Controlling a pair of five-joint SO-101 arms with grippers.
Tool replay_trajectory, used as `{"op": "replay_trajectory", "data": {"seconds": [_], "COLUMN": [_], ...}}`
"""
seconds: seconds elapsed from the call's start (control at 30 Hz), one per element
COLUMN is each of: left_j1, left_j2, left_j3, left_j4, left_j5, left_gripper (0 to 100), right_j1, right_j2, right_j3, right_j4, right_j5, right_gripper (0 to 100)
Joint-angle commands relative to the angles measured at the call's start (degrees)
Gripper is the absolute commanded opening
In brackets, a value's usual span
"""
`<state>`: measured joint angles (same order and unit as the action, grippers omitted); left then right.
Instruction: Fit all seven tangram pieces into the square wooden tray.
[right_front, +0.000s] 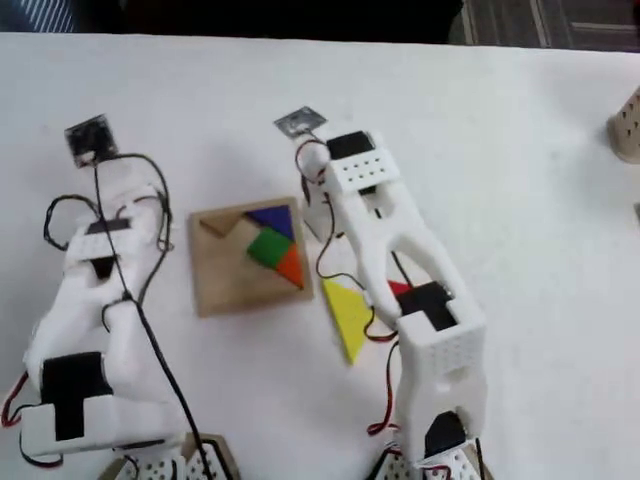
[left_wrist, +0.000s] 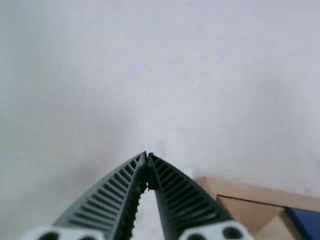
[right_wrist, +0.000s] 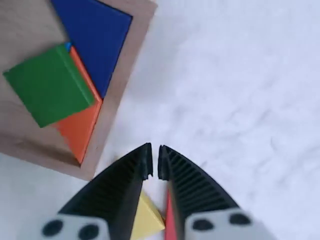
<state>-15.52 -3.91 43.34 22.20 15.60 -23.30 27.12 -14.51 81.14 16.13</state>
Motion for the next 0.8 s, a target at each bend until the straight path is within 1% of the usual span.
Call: {"op": "replay_trajectory", "data": {"seconds": [0.0,0.13,0.23,0.33,0.43,0.5,0.57,0.67,0.77], "left_j1": [5.85,12.18,17.36,25.89,34.24,38.37,40.75,40.92,40.92], "left_j2": [-7.16,-16.13,-25.10,-32.57,-36.62,-36.00,-33.71,-27.03,-17.89], "left_j3": [0.09,7.47,14.07,20.22,23.38,23.65,23.30,21.36,16.88], "left_j4": [3.08,3.34,3.25,3.25,3.25,3.25,2.20,-1.85,-2.55], "left_j5": [-3.34,-8.97,-11.25,-11.34,-10.90,-10.90,-10.81,-10.81,-10.81], "left_gripper": [2,2,2,2,2,2,2,2,2], "right_j1": [1.80,3.47,4.62,5.14,5.14,5.23,6.02,6.81,6.99], "right_j2": [-3.30,-3.21,-3.21,-3.12,-3.12,-3.12,-3.12,-3.12,-3.12], "right_j3": [-0.18,0.00,0.09,0.09,0.09,0.09,0.00,-0.26,-0.26], "right_j4": [-2.51,-3.74,-4.09,-4.79,-5.23,-5.23,-5.23,-5.23,-5.32], "right_j5": [-1.67,-1.67,-1.67,-1.67,-1.76,-3.08,-4.92,-5.71,-5.71], "right_gripper": [1.8,1.8,1.8,1.8,1.8,1.9,2.0,2.1,2.1]}}
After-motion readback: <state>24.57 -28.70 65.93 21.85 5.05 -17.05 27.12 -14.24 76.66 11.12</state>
